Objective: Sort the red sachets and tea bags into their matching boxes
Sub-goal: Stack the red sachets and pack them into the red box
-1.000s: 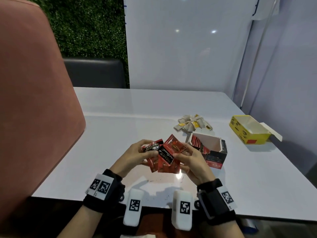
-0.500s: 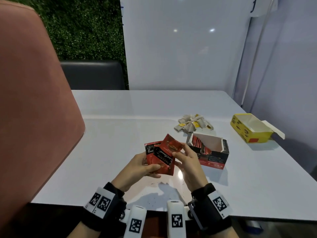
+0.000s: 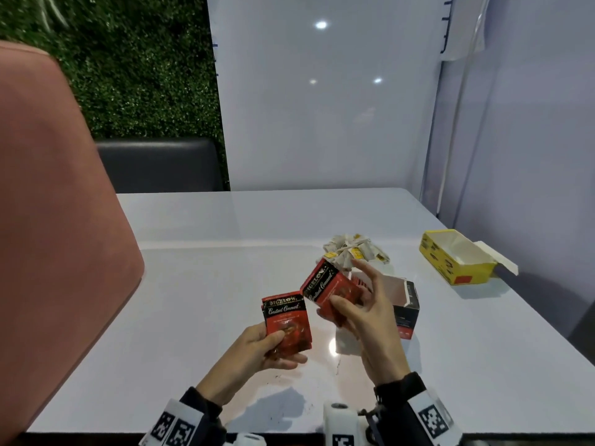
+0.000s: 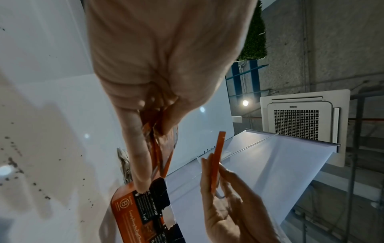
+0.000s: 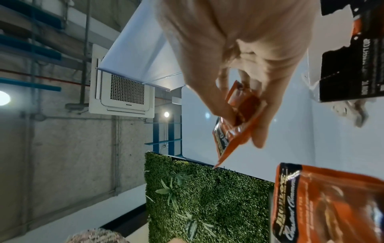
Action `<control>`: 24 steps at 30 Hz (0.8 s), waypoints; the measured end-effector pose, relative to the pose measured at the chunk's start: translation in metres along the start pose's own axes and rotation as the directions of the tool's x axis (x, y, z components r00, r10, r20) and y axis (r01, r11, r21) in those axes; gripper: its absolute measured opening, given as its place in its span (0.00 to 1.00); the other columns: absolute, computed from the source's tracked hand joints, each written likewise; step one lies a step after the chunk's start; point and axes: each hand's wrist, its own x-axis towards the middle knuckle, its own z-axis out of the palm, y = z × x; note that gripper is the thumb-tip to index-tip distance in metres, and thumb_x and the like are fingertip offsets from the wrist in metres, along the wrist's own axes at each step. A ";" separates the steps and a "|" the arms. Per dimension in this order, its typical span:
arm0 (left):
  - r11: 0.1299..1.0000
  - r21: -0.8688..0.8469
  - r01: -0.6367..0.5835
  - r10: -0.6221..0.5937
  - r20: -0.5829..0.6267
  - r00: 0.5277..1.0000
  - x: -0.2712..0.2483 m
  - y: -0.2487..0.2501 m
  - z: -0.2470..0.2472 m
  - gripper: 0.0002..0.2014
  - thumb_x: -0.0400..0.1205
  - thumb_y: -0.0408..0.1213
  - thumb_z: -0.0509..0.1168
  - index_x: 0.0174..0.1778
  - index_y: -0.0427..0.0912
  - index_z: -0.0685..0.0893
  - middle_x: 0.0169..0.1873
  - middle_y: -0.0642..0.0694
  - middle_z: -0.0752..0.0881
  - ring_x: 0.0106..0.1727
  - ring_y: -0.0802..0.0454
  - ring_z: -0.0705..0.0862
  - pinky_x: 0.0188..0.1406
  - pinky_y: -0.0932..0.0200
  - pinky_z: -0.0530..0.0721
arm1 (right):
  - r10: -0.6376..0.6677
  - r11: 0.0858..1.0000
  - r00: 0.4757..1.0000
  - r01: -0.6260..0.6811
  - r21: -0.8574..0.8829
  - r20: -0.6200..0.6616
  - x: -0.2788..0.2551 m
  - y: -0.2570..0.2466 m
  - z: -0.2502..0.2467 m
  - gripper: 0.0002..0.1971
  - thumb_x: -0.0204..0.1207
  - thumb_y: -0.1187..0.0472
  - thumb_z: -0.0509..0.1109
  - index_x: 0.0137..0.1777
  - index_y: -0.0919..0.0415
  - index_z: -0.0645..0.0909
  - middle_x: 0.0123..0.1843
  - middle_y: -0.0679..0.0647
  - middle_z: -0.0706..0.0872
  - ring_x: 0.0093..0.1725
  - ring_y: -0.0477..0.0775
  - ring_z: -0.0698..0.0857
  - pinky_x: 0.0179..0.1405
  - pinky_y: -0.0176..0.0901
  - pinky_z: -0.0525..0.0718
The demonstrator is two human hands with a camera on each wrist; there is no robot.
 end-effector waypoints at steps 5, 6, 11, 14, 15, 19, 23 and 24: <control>0.999 0.036 -0.012 0.012 0.003 1.000 0.004 0.002 0.004 0.13 0.88 0.34 0.52 0.65 0.40 0.77 0.54 0.39 0.89 0.53 0.42 0.89 0.54 0.54 0.87 | 0.006 0.991 0.997 -0.015 -0.136 -0.073 0.001 0.017 0.007 0.07 0.74 0.68 0.71 0.50 0.63 0.78 0.46 0.57 0.89 0.47 0.55 0.89 0.43 0.42 0.87; 0.999 0.038 -0.021 0.021 0.000 1.000 0.004 0.003 0.006 0.14 0.88 0.34 0.52 0.65 0.42 0.77 0.54 0.39 0.89 0.53 0.42 0.89 0.54 0.54 0.87 | 0.020 0.986 0.996 -0.034 -0.162 -0.086 0.001 0.022 0.008 0.07 0.74 0.67 0.71 0.50 0.64 0.77 0.45 0.55 0.90 0.47 0.53 0.88 0.40 0.39 0.84; 0.997 0.012 -0.081 0.081 -0.015 0.997 0.010 0.006 0.012 0.15 0.88 0.36 0.51 0.65 0.42 0.78 0.56 0.41 0.89 0.55 0.43 0.88 0.56 0.53 0.86 | 0.077 0.915 0.996 -0.084 -0.395 -0.033 0.005 0.037 0.012 0.13 0.72 0.63 0.74 0.51 0.61 0.74 0.45 0.55 0.85 0.40 0.49 0.86 0.27 0.31 0.79; 0.996 0.032 -0.085 0.085 -0.009 0.996 0.012 0.008 0.017 0.15 0.88 0.36 0.51 0.65 0.42 0.78 0.56 0.40 0.88 0.55 0.43 0.88 0.53 0.56 0.87 | 0.004 0.784 1.000 -0.011 -0.621 -0.012 0.007 0.043 0.012 0.14 0.72 0.57 0.74 0.51 0.56 0.71 0.47 0.51 0.83 0.46 0.51 0.85 0.37 0.37 0.82; 0.996 0.037 -0.085 0.084 0.003 0.996 0.012 0.007 0.019 0.15 0.87 0.37 0.51 0.65 0.42 0.78 0.56 0.40 0.88 0.55 0.43 0.88 0.51 0.58 0.86 | -0.001 0.737 1.000 0.001 -0.676 0.001 0.006 0.044 0.012 0.15 0.72 0.55 0.74 0.50 0.54 0.70 0.47 0.50 0.84 0.47 0.50 0.84 0.43 0.41 0.83; 0.994 0.088 -0.069 0.067 0.031 0.997 0.012 0.005 0.021 0.13 0.86 0.37 0.55 0.64 0.44 0.78 0.56 0.42 0.88 0.55 0.45 0.88 0.49 0.61 0.85 | 0.028 0.605 1.000 -0.006 -0.796 0.014 0.002 0.042 0.016 0.16 0.74 0.46 0.70 0.48 0.54 0.68 0.42 0.46 0.80 0.46 0.50 0.81 0.43 0.42 0.78; 0.992 0.104 -0.074 0.073 0.005 0.997 0.013 0.001 0.014 0.13 0.87 0.35 0.54 0.63 0.39 0.79 0.53 0.39 0.89 0.52 0.44 0.89 0.49 0.60 0.86 | 0.071 0.475 0.994 0.039 -0.879 0.082 0.000 0.035 0.016 0.17 0.75 0.42 0.67 0.48 0.53 0.65 0.45 0.46 0.79 0.45 0.48 0.78 0.40 0.41 0.74; 0.988 0.138 -0.075 0.076 0.004 0.997 0.014 0.002 0.011 0.13 0.87 0.34 0.54 0.63 0.40 0.80 0.52 0.39 0.90 0.52 0.45 0.89 0.50 0.59 0.86 | 0.069 0.463 0.992 0.060 -0.884 0.104 0.000 0.033 0.015 0.18 0.75 0.43 0.67 0.50 0.53 0.66 0.47 0.46 0.79 0.46 0.48 0.78 0.41 0.41 0.75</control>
